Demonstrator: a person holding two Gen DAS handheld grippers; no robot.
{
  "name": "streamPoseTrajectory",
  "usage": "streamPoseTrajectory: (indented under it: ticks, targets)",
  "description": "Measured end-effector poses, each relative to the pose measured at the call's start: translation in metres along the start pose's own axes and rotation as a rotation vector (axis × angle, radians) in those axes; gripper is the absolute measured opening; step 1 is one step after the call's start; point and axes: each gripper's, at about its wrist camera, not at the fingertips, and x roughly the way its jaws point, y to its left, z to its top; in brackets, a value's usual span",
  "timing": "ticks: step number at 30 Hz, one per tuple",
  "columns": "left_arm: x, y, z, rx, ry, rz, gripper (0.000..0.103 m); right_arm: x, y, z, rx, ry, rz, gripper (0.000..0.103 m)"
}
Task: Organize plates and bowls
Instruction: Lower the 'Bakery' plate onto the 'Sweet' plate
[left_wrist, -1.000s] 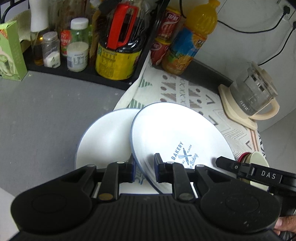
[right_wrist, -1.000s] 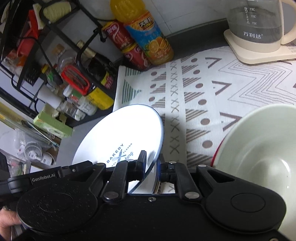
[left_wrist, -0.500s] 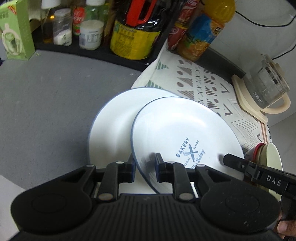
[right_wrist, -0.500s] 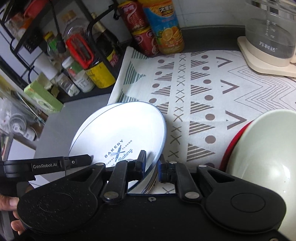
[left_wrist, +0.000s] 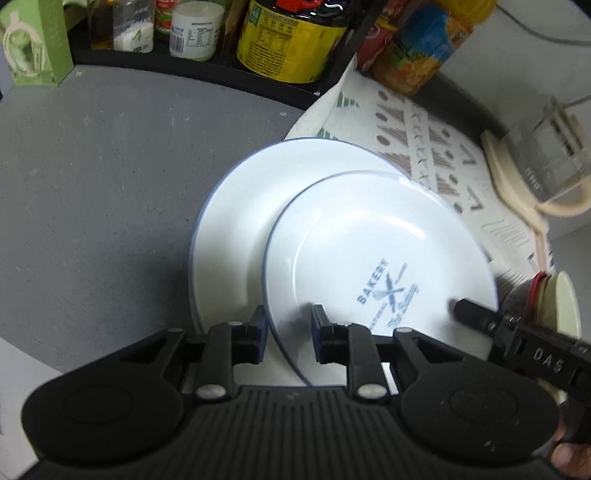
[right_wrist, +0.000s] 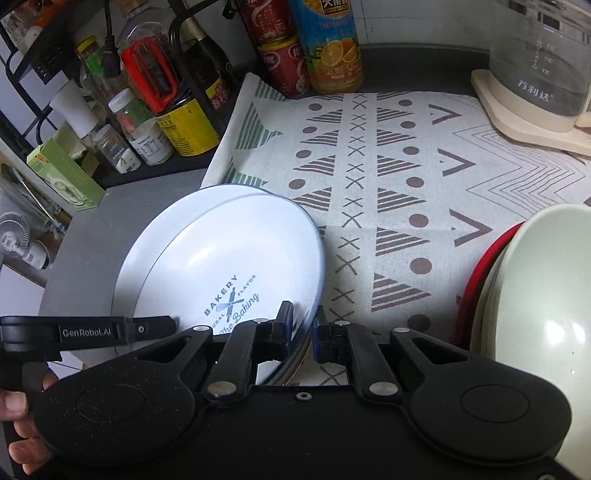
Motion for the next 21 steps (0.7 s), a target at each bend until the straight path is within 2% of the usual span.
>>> streamPoseTrajectory:
  ticks: [2, 5, 7, 10, 14, 21]
  targets:
    - [-0.006, -0.002, 0.001, 0.029, -0.018, 0.024, 0.025, 0.0, 0.001, 0.0, 0.002, -0.004, 0.003, 0.009]
    - [-0.014, 0.003, 0.006, 0.01, -0.024, 0.009, 0.038, 0.0, 0.002, 0.0, 0.006, -0.006, 0.005, 0.009]
    - [-0.024, 0.006, 0.009, 0.008, -0.055, 0.025, 0.055, 0.0, 0.004, 0.0, 0.001, -0.01, -0.004, 0.009]
    - [-0.036, 0.012, 0.014, 0.006, -0.112, 0.045, 0.069, 0.001, 0.007, 0.001, -0.012, -0.012, -0.024, 0.01]
    - [-0.036, 0.018, 0.016, 0.013, -0.148, 0.09, 0.07, 0.007, 0.008, 0.0, -0.014, 0.01, -0.058, 0.013]
    - [-0.017, 0.027, 0.01, 0.0, -0.097, 0.072, 0.068, 0.015, 0.013, 0.0, -0.032, 0.038, -0.065, 0.016]
